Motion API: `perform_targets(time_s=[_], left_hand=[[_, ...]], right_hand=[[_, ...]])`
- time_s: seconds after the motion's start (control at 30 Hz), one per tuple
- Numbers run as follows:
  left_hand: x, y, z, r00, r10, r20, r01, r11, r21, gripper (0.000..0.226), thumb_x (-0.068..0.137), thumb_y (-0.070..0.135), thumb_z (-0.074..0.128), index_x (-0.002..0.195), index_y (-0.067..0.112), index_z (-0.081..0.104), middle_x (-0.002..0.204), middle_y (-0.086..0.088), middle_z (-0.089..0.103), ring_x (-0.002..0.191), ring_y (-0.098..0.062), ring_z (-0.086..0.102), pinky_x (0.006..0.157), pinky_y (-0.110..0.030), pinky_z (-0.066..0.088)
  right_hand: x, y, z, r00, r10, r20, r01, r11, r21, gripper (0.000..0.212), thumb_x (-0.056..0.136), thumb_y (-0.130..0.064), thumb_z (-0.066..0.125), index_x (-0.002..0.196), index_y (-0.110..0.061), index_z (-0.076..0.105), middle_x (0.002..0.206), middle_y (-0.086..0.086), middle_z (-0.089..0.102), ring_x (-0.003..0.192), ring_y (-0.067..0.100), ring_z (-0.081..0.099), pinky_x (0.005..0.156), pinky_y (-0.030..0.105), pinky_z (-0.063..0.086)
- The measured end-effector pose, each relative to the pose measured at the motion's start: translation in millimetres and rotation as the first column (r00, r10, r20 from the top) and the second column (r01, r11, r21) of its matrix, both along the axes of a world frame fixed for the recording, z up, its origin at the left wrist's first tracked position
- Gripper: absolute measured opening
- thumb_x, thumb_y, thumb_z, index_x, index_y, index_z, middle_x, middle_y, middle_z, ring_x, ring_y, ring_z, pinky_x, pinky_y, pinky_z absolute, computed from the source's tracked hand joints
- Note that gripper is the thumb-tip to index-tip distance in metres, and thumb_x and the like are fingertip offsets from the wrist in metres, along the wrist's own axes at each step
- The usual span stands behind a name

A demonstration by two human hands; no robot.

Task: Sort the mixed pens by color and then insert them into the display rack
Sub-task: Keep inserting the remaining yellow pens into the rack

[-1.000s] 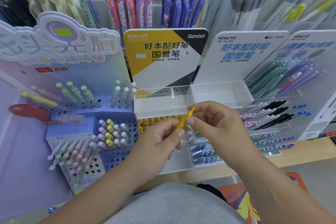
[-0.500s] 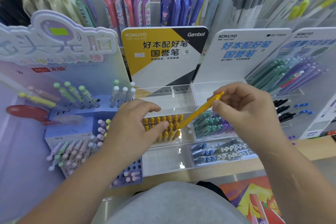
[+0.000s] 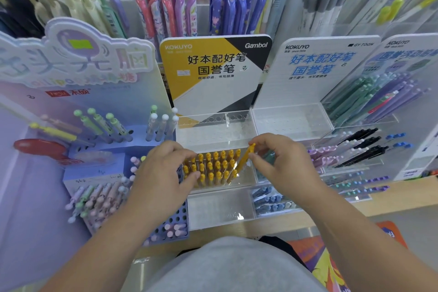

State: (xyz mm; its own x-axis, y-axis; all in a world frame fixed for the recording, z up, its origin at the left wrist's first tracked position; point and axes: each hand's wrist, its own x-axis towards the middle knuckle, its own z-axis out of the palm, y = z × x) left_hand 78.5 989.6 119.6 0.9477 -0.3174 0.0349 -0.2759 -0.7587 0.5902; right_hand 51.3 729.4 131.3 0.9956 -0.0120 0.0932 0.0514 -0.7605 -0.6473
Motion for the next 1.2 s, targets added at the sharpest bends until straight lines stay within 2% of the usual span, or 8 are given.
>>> perform_targets(time_s=[0.1, 0.3, 0.43, 0.57, 0.73, 0.87, 1.0, 1.2], left_hand=[[-1.4, -0.1, -1.9, 1.0, 0.001, -0.006, -0.002, 1.0, -0.017, 0.036, 0.083, 0.029, 0.077, 0.119, 0.026, 0.068, 0.107, 0.015, 0.049, 0.105, -0.007, 0.047, 0.088, -0.025, 0.039], [-1.7, 0.9, -4.5, 1.0, 0.008, -0.003, -0.008, 1.0, -0.023, 0.036, 0.083, 0.03, 0.077, 0.119, 0.027, 0.068, 0.106, 0.016, 0.048, 0.105, -0.007, 0.048, 0.088, -0.026, 0.041], [-1.6, 0.5, -5.1, 1.0, 0.011, 0.004, -0.011, 1.0, -0.024, 0.038, 0.083, 0.03, 0.078, 0.119, 0.025, 0.069, 0.106, 0.015, 0.049, 0.106, -0.008, 0.047, 0.091, -0.028, 0.043], [-2.3, 0.6, -6.0, 1.0, 0.004, 0.018, -0.004, 1.0, -0.02, 0.038, 0.082, 0.029, 0.079, 0.119, 0.023, 0.069, 0.106, 0.013, 0.049, 0.105, -0.01, 0.048, 0.091, -0.03, 0.045], [-3.0, 1.0, -5.8, 1.0, -0.001, 0.021, 0.001, 1.0, -0.015, 0.037, 0.082, 0.029, 0.079, 0.118, 0.023, 0.07, 0.107, 0.012, 0.049, 0.106, -0.012, 0.048, 0.091, -0.032, 0.044], [-2.8, 1.4, -5.8, 1.0, -0.007, 0.023, 0.007, 1.0, -0.019, 0.036, 0.083, 0.029, 0.078, 0.118, 0.024, 0.069, 0.107, 0.013, 0.048, 0.105, -0.01, 0.048, 0.09, -0.028, 0.042], [-1.8, 1.6, -5.9, 1.0, -0.017, 0.017, 0.017, 1.0, -0.014, 0.039, 0.084, 0.031, 0.076, 0.121, 0.027, 0.066, 0.11, 0.015, 0.049, 0.105, -0.006, 0.046, 0.087, -0.022, 0.036], [-1.2, 1.3, -5.0, 1.0, -0.02, -0.003, 0.02, 1.0, -0.006, 0.041, 0.084, 0.031, 0.076, 0.123, 0.024, 0.066, 0.11, 0.012, 0.051, 0.103, -0.007, 0.047, 0.087, -0.024, 0.036]], right_hand=[[1.1, 1.1, -0.2, 0.999, 0.023, 0.036, -0.02, 0.998, -0.057, 0.023, 0.087, -0.022, 0.074, 0.109, -0.024, 0.071, 0.088, -0.011, 0.067, 0.083, 0.006, 0.061, 0.074, 0.027, 0.054], [0.1, 3.8, -13.3, 0.994, 0.067, 0.086, -0.05, 0.981, -0.188, 0.023, 0.082, -0.019, 0.077, 0.104, -0.023, 0.071, 0.083, -0.003, 0.067, 0.076, 0.016, 0.062, 0.067, 0.034, 0.055], [0.4, 9.2, -26.9, 0.988, 0.109, 0.108, -0.069, 0.945, -0.321, 0.024, 0.075, -0.016, 0.081, 0.097, -0.019, 0.073, 0.069, -0.005, 0.066, 0.071, 0.021, 0.06, 0.066, 0.039, 0.052], [2.0, 13.5, -31.2, 0.992, 0.064, 0.106, -0.021, 0.931, -0.365, 0.019, 0.077, -0.021, 0.078, 0.095, -0.022, 0.072, 0.072, -0.008, 0.068, 0.075, 0.021, 0.06, 0.07, 0.043, 0.051], [3.6, 14.3, -32.5, 0.993, 0.069, 0.093, -0.025, 0.914, -0.404, 0.016, 0.077, -0.023, 0.076, 0.093, -0.024, 0.071, 0.07, -0.008, 0.068, 0.073, 0.022, 0.061, 0.068, 0.041, 0.049], [0.6, 16.5, -38.5, 0.993, 0.095, 0.075, -0.045, 0.864, -0.501, 0.01, 0.078, -0.026, 0.073, 0.087, -0.025, 0.069, 0.069, -0.008, 0.067, 0.073, 0.021, 0.06, 0.067, 0.035, 0.042], [1.5, 17.5, -40.8, 0.99, 0.085, 0.108, -0.022, 0.873, -0.487, 0.011, 0.077, -0.026, 0.074, 0.087, -0.027, 0.069, 0.069, -0.01, 0.068, 0.072, 0.019, 0.061, 0.067, 0.035, 0.04], [-1.8, 19.4, -38.6, 0.993, 0.073, 0.089, -0.021, 0.872, -0.489, 0.015, 0.077, -0.027, 0.072, 0.092, -0.026, 0.068, 0.076, -0.01, 0.07, 0.082, 0.021, 0.063, 0.071, 0.036, 0.04]])
